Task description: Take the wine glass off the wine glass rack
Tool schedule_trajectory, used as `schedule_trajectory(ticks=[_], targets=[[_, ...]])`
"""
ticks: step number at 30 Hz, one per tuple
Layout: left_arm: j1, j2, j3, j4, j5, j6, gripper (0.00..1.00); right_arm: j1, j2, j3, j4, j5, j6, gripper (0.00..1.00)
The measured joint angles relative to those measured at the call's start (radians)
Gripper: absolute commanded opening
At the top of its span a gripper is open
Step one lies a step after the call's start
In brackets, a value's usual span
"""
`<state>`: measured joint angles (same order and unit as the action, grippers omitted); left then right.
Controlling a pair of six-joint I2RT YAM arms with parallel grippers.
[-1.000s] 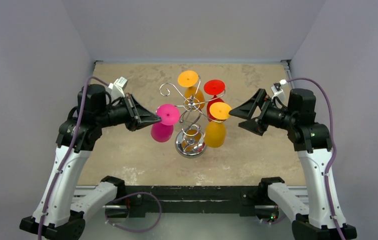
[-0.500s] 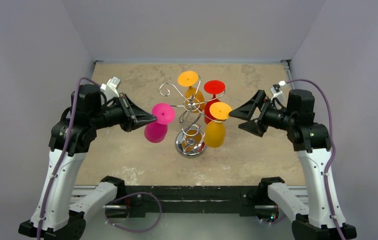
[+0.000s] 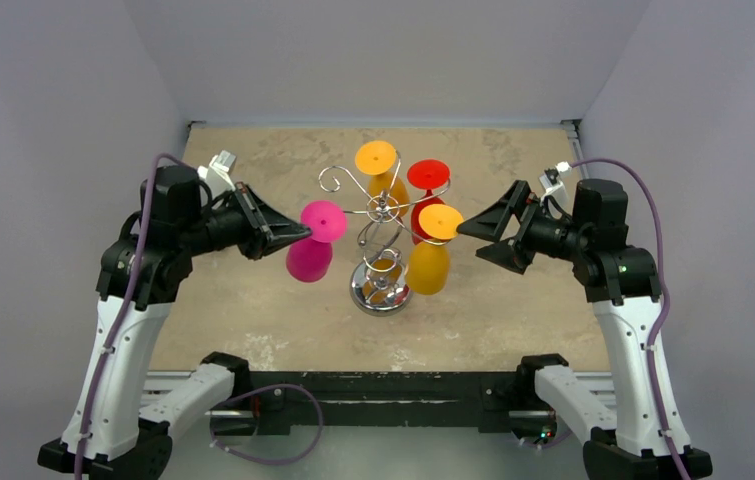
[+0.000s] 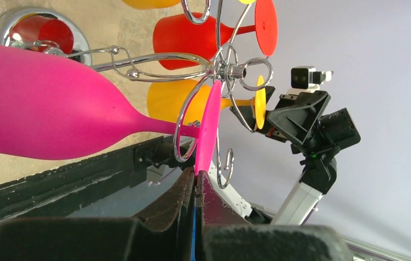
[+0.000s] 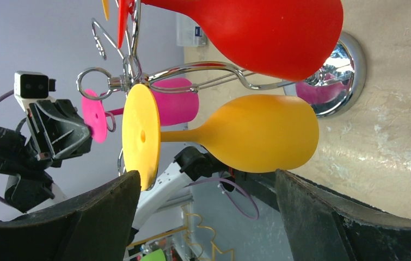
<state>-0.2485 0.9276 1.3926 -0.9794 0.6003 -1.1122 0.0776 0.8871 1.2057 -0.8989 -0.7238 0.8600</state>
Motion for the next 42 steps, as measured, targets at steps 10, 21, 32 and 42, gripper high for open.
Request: schedule_trajectory(ticks=[10,21,32,42], targets=[[0.001,0.000,-0.016,0.060,0.001,-0.059,0.00,0.000,0.000,0.000,-0.004,0.000,-0.010,0.92],[0.001,0.005,-0.016,0.080,-0.002,-0.074,0.00,0.000,0.000,-0.011,-0.002,0.000,-0.014,0.92],[0.001,0.020,-0.016,0.081,-0.002,-0.074,0.00,0.000,0.001,-0.028,0.006,-0.002,-0.016,0.92],[0.001,0.045,-0.015,0.115,0.010,-0.076,0.00,0.000,0.001,-0.028,0.012,-0.005,-0.024,0.92]])
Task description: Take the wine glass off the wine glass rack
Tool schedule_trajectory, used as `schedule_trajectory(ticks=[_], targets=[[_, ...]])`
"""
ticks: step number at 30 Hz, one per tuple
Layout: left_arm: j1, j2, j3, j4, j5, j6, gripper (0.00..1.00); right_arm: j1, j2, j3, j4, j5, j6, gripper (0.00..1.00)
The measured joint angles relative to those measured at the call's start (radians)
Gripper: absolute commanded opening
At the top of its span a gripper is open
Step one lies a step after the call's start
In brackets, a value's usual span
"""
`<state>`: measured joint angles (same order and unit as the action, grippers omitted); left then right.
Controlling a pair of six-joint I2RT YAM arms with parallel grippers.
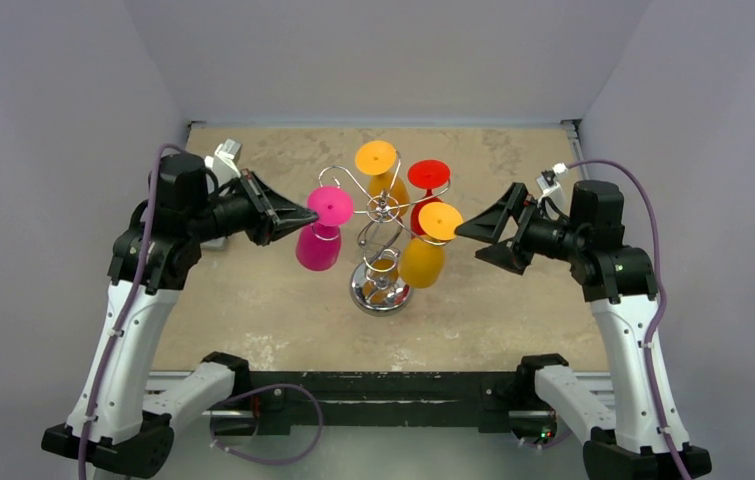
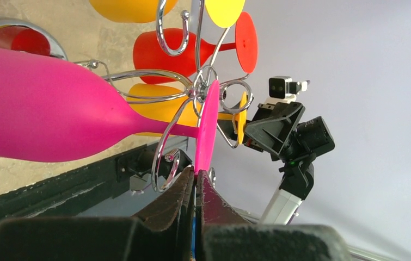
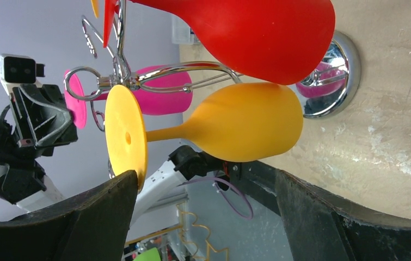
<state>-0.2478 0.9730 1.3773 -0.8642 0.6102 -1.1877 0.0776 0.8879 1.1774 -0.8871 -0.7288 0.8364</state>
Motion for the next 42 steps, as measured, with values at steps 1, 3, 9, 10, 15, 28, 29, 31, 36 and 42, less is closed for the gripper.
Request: schedule_trajectory(ticks=[1,3,9,10,15,28,29,31,36,42], targets=[[0.000,0.004,0.000,0.008,0.006,-0.002,0.00,0.000,0.000,0.000,0.000,0.000,-0.002,0.92],[0.000,0.009,0.000,0.020,0.015,-0.006,0.00,0.000,0.000,0.000,-0.001,0.000,-0.008,0.92],[-0.001,0.018,0.001,0.047,0.037,-0.010,0.00,0.000,0.000,0.001,-0.004,0.003,-0.026,0.92],[-0.002,0.019,0.001,0.050,0.039,-0.010,0.00,0.000,-0.001,0.001,-0.005,0.003,-0.028,0.92],[-0.008,0.022,0.001,0.062,0.045,-0.023,0.00,0.000,-0.012,0.001,-0.010,0.005,-0.037,0.92],[-0.064,0.052,0.000,0.133,0.076,-0.059,0.00,0.000,-0.006,0.055,-0.071,0.034,-0.103,0.92],[-0.068,0.051,-0.001,0.139,0.076,-0.062,0.00,0.000,-0.004,0.064,-0.079,0.035,-0.110,0.92],[-0.076,0.051,-0.002,0.151,0.075,-0.074,0.00,0.000,0.001,0.082,-0.100,0.039,-0.126,0.92],[-0.109,0.047,-0.016,0.160,0.060,-0.085,0.00,0.000,0.002,0.111,-0.142,0.053,-0.161,0.92],[-0.127,0.025,-0.024,0.151,0.026,-0.101,0.00,0.000,0.002,0.114,-0.162,0.053,-0.179,0.92]])
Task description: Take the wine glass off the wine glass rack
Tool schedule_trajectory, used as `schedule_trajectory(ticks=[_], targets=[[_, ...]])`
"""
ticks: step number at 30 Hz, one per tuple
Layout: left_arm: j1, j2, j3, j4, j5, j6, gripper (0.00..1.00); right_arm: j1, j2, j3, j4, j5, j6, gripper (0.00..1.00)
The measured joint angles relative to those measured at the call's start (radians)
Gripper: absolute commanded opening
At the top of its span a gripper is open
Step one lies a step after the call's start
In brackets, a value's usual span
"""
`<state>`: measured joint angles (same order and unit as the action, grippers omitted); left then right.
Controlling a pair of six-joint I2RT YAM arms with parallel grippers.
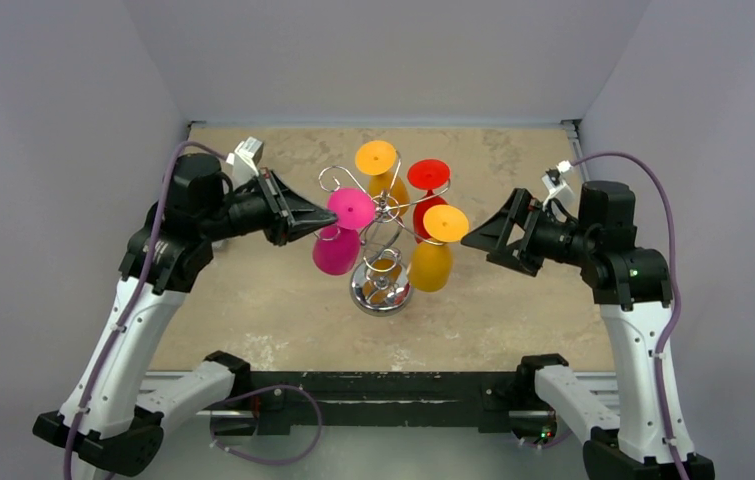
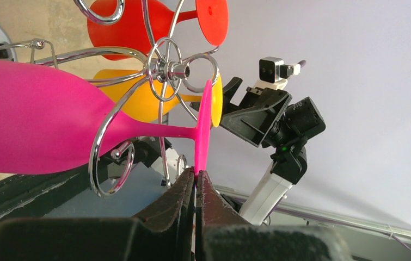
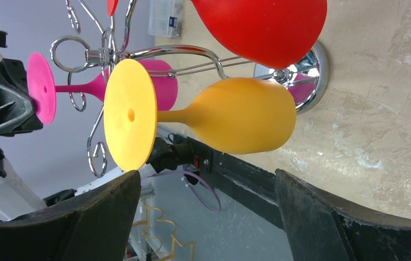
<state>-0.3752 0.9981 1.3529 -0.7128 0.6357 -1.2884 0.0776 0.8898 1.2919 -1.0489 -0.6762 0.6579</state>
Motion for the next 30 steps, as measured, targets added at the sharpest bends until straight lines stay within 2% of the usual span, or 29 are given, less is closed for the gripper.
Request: schedule_trajectory(ticks=[5,30], targets=[[-0.013,-0.045,-0.004,-0.025,-0.030,-0.007,0.00,0.000,0.000,0.000,-0.007,-0.007,-0.006,0.99],[-0.198,-0.140,-0.035,-0.068,-0.221,-0.112,0.00,0.020,-0.014,0.111,-0.043,-0.024,-0.003,0.99]])
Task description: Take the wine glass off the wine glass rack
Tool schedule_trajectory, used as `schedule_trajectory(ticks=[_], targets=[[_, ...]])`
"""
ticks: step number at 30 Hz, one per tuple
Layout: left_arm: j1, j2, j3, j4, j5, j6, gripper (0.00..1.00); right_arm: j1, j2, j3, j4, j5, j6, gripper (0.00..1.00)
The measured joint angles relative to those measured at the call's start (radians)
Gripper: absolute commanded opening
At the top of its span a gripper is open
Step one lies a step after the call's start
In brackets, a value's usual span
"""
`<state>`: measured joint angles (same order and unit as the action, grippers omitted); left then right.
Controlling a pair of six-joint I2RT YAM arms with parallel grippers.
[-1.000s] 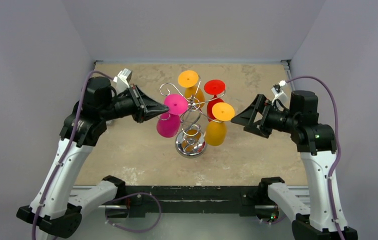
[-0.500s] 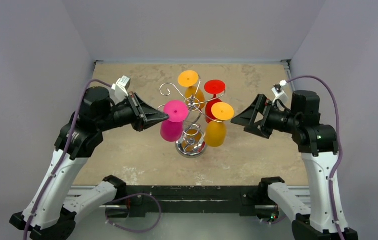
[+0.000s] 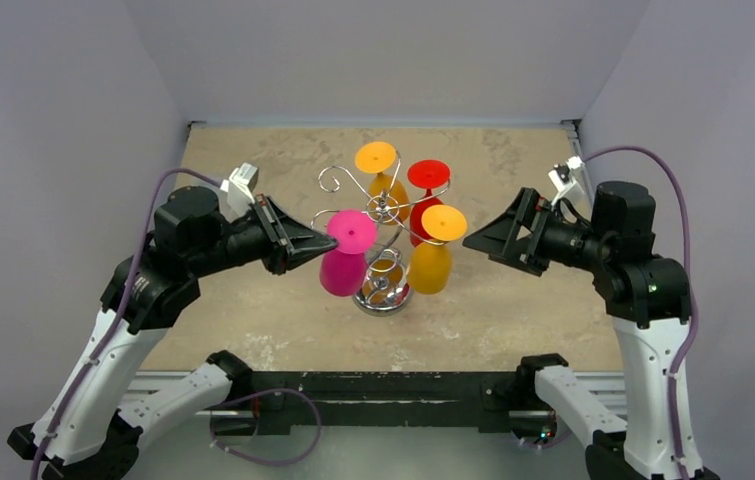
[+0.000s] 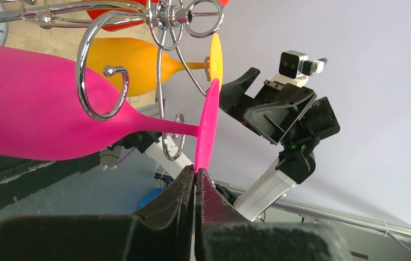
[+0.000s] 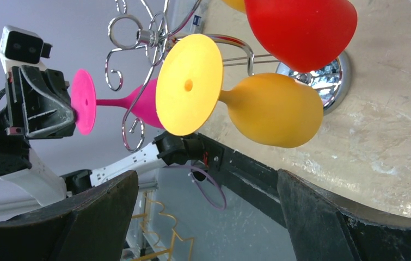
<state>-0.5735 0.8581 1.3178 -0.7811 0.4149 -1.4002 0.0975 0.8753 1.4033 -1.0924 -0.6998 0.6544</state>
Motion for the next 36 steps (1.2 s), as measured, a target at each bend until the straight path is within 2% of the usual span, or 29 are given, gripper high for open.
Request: schedule_trajectory(ticks=[8,17,27,36], targets=[[-0.038,-0.032,0.000,-0.017,-0.049,-0.034,0.00,0.045,0.001,0.034,0.011,-0.032,0.015,0.99],[-0.044,-0.067,0.040,-0.054,-0.111,-0.083,0.00,0.111,0.008,0.097,0.121,-0.127,0.098,0.99],[-0.044,-0.174,0.090,-0.048,-0.136,-0.136,0.00,0.145,0.036,0.123,0.334,-0.211,0.249,0.99],[-0.044,-0.166,0.138,-0.017,-0.136,-0.171,0.00,0.145,0.039,0.045,0.649,-0.248,0.491,0.99]])
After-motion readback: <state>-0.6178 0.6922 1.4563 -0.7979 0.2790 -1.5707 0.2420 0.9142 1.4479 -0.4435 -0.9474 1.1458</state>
